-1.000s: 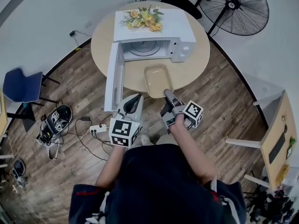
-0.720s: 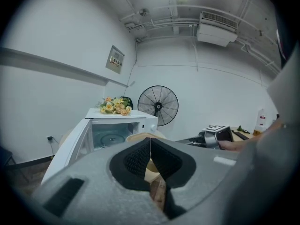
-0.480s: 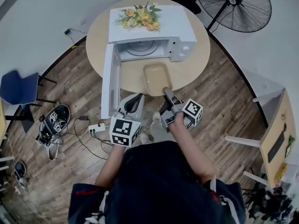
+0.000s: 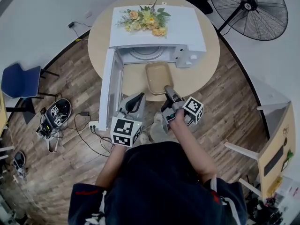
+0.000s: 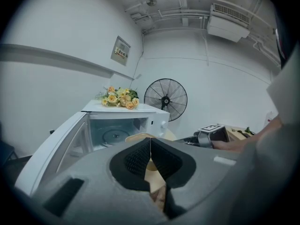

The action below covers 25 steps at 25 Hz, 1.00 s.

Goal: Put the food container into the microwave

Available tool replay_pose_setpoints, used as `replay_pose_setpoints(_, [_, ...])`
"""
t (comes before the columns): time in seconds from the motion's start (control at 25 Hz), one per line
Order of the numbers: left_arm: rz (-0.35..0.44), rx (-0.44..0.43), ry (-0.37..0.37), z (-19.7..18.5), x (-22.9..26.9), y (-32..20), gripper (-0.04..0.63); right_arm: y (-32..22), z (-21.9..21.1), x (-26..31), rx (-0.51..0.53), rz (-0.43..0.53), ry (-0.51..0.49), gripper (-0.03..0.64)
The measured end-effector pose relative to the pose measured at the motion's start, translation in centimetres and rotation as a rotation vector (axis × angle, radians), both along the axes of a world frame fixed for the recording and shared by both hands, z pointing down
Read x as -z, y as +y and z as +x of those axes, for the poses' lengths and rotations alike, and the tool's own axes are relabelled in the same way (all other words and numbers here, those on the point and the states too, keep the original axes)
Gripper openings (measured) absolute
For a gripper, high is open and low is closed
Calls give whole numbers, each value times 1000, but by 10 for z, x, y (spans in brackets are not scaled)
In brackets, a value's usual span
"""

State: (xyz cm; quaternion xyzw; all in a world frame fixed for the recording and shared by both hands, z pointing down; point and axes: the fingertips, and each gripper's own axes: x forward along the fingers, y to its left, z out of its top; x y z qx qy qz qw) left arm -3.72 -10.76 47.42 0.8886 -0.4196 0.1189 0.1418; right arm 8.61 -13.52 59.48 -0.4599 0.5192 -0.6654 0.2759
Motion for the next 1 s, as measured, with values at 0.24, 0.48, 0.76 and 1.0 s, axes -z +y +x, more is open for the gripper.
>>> replay_pose_setpoints(0.24, [-30,39,-20,4,-13,-26,18,-39,5,-23,32,-37,14,212])
replay_pose_setpoints(0.48, [-48,86,-42,4,-19,-45,18,-74,10,-45,54,-82,26,212])
replay_pose_setpoints(0.76, [-46,160,-58,2,-18,-68,18,-106,10,-53,100,-88,30,212])
replay_pose_setpoints(1.0, [-40,196,-68,6,-16,-79,18,-122,8,-58,128,-85,14,212])
